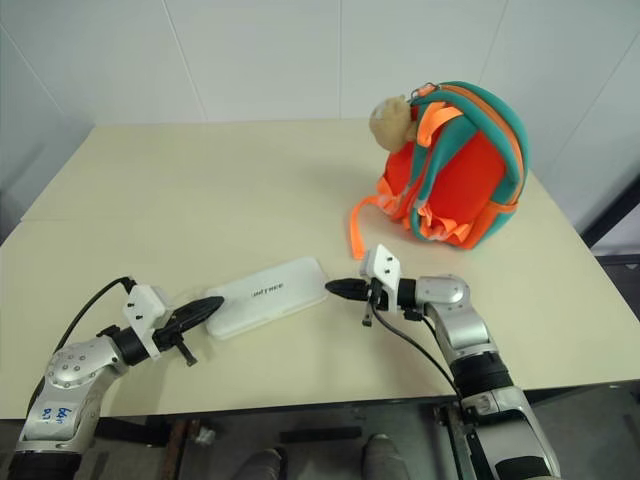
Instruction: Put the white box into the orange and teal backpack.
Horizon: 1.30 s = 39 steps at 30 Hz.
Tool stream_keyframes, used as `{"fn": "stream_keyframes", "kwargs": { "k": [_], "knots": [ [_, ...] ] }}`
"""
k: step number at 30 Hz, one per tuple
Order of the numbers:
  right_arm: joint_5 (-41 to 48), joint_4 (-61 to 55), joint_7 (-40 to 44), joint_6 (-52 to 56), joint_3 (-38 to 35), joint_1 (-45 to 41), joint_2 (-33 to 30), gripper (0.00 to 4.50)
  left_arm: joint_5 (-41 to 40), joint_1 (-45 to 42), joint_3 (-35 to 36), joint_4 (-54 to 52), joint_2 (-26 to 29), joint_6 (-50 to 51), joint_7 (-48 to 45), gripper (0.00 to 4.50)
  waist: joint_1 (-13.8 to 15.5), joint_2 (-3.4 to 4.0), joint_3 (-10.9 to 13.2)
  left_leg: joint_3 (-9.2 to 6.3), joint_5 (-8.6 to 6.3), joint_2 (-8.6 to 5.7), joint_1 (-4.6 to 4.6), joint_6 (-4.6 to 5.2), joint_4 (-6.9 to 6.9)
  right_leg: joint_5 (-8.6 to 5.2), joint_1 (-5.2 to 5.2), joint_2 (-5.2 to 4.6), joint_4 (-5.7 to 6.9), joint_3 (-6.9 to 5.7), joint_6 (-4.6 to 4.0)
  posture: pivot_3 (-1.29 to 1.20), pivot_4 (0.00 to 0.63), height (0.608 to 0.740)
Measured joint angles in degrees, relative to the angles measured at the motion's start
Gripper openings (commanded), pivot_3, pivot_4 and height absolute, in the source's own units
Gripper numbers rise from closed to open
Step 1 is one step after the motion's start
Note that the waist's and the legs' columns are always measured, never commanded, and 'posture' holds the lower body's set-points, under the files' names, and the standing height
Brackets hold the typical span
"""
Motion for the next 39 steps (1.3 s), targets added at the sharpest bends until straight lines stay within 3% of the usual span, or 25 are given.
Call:
{"fn": "stream_keyframes", "kwargs": {
  "k": [3, 9, 17, 22, 31, 39],
  "knots": [
    [-0.6, 3.1, -0.9, -1.4, -0.6, -2.7, -0.3, 0.00, 0.0, 2.7, 2.3, -0.8, 0.6, 0.5, 1.4, 0.02, 0.0, 0.00, 0.0, 0.00, 0.00, 0.00, -0.01, 0.00, -0.05, -0.01, -0.02, -0.01, -0.03, 0.00, -0.01, 0.00, 0.150, 0.740],
    [-4.5, 22.0, -3.5, -8.6, -0.5, -10.7, 1.7, 0.00, 1.0, 7.5, 6.2, -3.0, 0.9, 2.3, 5.3, 0.02, 0.1, 0.00, 0.0, 0.00, -0.01, 0.00, -0.02, 0.00, -0.13, -0.02, -0.02, -0.01, -0.09, 0.00, -0.02, 0.00, 0.150, 0.740],
    [-6.9, 31.0, -2.3, -12.7, 0.8, -12.4, 5.2, 0.00, 1.6, 7.2, 3.2, -4.4, -0.7, 2.8, 6.3, 0.02, 0.1, 0.00, 0.0, 0.00, -0.01, -0.01, -0.04, 0.00, -0.15, -0.01, -0.04, -0.01, -0.08, 0.00, -0.01, 0.00, 0.150, 0.740],
    [-6.0, 24.1, -1.1, -11.0, 0.2, -9.4, 4.1, 0.00, 1.9, 5.9, 2.3, -4.1, -1.2, 2.9, 6.3, 0.02, 0.1, 0.00, 0.0, 0.00, -0.01, -0.01, -0.04, 0.00, -0.15, -0.01, -0.04, -0.01, -0.07, 0.00, 0.00, 0.00, 0.150, 0.740],
    [-2.7, 1.7, 0.8, 2.9, -0.1, 4.1, -1.0, 0.00, 2.2, 2.1, 0.0, -1.4, -1.2, 2.9, 4.3, 0.02, 0.3, 0.00, 0.0, 0.00, -0.01, -0.01, -0.04, -0.01, -0.10, -0.01, -0.02, -0.01, -0.08, 0.00, 0.00, 0.00, 0.150, 0.740],
    [-0.8, -9.6, -0.8, 10.2, -1.2, 11.1, -5.0, 0.00, 2.2, -0.7, -2.7, 0.2, -1.2, 2.8, 0.7, 0.02, 0.6, 0.00, 0.0, 0.01, -0.02, -0.01, -0.05, -0.01, -0.09, -0.02, -0.01, -0.02, -0.13, 0.00, 0.00, 0.00, 0.150, 0.740]
  ]
}}
